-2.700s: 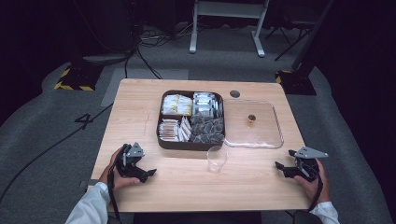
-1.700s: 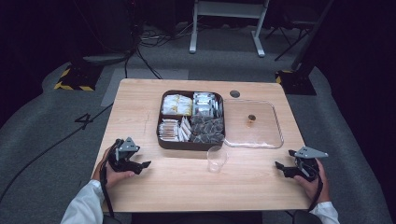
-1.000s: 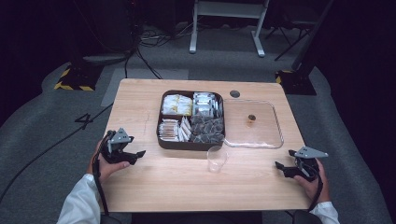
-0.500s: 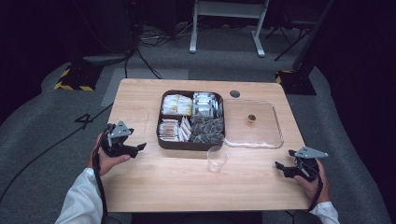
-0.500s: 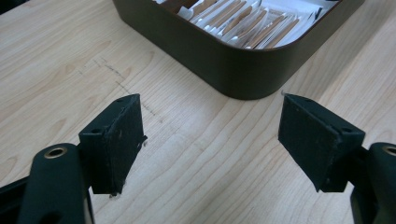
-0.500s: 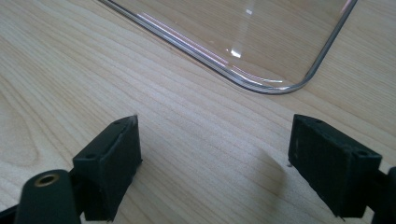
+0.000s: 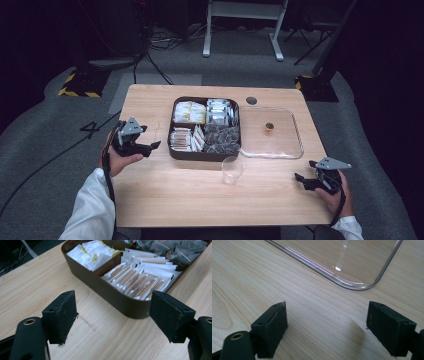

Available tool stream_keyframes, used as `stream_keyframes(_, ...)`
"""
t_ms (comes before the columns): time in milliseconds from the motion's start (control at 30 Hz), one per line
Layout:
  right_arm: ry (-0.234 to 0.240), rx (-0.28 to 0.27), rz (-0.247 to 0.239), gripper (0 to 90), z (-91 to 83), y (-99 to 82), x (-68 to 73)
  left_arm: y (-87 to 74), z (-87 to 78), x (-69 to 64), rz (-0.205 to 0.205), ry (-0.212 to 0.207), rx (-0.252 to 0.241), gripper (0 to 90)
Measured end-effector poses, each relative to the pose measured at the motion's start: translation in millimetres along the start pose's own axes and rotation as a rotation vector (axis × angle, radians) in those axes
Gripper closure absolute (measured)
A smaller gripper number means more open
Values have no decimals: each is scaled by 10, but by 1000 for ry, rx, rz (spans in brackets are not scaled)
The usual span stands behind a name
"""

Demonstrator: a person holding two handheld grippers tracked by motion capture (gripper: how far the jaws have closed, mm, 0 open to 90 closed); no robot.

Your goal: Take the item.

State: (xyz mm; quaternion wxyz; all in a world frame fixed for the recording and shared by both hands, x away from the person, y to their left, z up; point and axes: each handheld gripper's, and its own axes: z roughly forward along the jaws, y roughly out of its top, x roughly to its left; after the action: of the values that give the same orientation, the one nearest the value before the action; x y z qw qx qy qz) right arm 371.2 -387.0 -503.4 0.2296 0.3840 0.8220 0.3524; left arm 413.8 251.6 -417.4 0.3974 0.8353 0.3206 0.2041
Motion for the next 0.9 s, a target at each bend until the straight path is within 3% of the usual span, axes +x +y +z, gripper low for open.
stream_keyframes(367, 0, 1, 2, 173, -1, 0, 0, 229, 139, -7, 30, -7, -14, 228)
stream_keyframes(533, 1, 2, 2, 173, 0, 0, -2, 338, 192, -1, 34, -17, -50, 254)
stream_keyframes(900, 0, 0, 0, 173, 0, 0, 0, 554, 472, -4, 71, -45, -17, 299)
